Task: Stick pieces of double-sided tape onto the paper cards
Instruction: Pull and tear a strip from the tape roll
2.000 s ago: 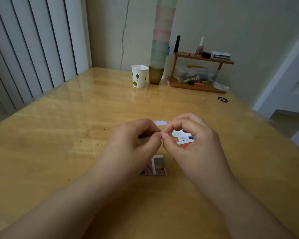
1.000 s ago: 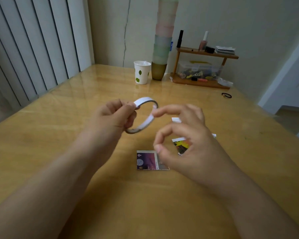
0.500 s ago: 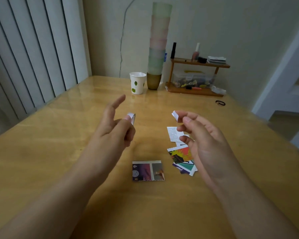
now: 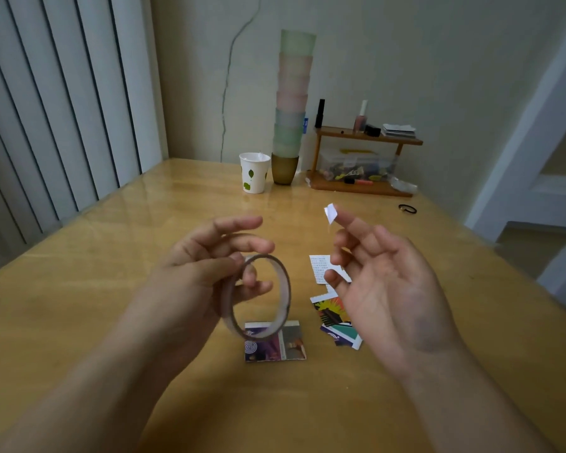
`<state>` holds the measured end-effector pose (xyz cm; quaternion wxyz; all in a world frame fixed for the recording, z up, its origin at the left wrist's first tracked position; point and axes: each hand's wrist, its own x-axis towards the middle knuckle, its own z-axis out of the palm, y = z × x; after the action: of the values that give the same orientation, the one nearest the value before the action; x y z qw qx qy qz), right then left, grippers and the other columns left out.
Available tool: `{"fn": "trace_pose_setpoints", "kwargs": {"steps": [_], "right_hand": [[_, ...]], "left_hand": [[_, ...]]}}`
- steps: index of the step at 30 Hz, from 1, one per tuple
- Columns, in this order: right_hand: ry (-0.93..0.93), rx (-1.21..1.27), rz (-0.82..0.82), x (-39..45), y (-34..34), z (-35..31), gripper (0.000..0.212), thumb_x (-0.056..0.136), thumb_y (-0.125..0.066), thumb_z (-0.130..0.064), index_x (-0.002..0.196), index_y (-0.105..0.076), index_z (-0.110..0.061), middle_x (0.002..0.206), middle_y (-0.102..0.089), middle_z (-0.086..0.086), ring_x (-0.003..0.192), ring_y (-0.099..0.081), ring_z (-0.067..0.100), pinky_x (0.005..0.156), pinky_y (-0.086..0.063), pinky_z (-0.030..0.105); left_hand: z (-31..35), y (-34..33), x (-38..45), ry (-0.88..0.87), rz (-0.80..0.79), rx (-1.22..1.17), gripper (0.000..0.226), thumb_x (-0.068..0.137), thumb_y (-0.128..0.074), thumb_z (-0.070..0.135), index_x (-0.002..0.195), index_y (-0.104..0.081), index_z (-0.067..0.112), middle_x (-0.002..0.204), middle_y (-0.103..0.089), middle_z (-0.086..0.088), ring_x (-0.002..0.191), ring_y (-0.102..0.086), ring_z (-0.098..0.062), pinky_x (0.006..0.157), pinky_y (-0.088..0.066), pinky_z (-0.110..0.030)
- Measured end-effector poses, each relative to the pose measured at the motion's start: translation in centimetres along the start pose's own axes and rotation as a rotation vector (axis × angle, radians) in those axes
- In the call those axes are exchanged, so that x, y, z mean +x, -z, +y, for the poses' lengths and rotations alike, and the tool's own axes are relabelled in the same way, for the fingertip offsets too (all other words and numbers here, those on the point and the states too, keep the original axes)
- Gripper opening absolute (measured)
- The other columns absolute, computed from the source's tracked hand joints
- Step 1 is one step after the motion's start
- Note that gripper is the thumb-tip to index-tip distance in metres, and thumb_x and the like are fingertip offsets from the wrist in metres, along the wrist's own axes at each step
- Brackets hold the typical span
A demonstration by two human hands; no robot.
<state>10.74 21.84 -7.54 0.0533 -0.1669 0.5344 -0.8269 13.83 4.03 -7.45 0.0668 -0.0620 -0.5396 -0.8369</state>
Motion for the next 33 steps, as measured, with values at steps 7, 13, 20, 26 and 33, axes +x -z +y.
{"fn": "trace_pose_setpoints", "kwargs": {"steps": [7, 13, 20, 26, 33], "right_hand": [[0.035, -0.023, -0.238, -0.4, -0.4, 0.7, 0.054, 0.073, -0.052, -0.052, 0.112, -0.072, -0.021, 0.082, -0.048, -0.007, 0.080, -0.042, 0.009, 0.083, -0.033, 0.032], [0.046, -0.171, -0.231, -0.6, -0.5, 0.9, 0.051, 0.083, -0.031, -0.039, 0.105, -0.075, -0.026, 0.080, -0.046, -0.007, 0.078, -0.041, 0.008, 0.087, -0.033, 0.031], [0.172, -0.409, -0.212, -0.5, -0.3, 0.8, 0.050, 0.085, -0.027, -0.032, 0.102, -0.074, -0.037, 0.082, -0.043, -0.013, 0.082, -0.041, 0.006, 0.089, -0.030, 0.027], [0.356, -0.763, -0.203, -0.5, 0.5, 0.5, 0.045, 0.086, -0.029, -0.042, 0.110, -0.066, -0.048, 0.090, -0.036, -0.015, 0.095, -0.042, 0.009, 0.091, -0.033, 0.026], [0.607, -1.113, -0.107, -0.4, 1.0, 0.5, 0.042, 0.092, -0.028, -0.035, 0.115, -0.060, -0.052, 0.096, -0.036, -0.017, 0.102, -0.039, 0.013, 0.093, -0.028, 0.026]], "left_hand": [[-0.1, -0.4, -0.5, 0.197, -0.221, -0.171, 0.034, 0.070, -0.055, 0.009, 0.099, -0.073, 0.007, 0.072, -0.046, -0.001, 0.061, -0.043, -0.012, 0.059, -0.047, -0.028], [-0.3, 0.1, -0.4, 0.183, -0.300, -0.268, 0.044, 0.063, -0.064, 0.018, 0.103, -0.071, 0.000, 0.074, -0.043, -0.002, 0.063, -0.042, -0.014, 0.060, -0.045, -0.030], [-0.2, 0.4, -0.3, 0.235, -0.363, -0.313, 0.052, 0.063, -0.066, 0.020, 0.111, -0.066, -0.002, 0.073, -0.044, -0.001, 0.063, -0.042, -0.013, 0.061, -0.045, -0.028], [0.6, 0.0, -0.6, 0.298, -0.394, -0.245, 0.046, 0.072, -0.048, 0.019, 0.110, -0.069, 0.004, 0.071, -0.036, 0.001, 0.064, -0.033, -0.012, 0.063, -0.040, -0.025], [0.7, -0.1, -0.9, 0.334, -0.307, -0.252, 0.030, 0.064, -0.052, 0.021, 0.079, -0.074, 0.006, 0.071, -0.038, -0.002, 0.062, -0.036, -0.013, 0.060, -0.041, -0.027]]}}
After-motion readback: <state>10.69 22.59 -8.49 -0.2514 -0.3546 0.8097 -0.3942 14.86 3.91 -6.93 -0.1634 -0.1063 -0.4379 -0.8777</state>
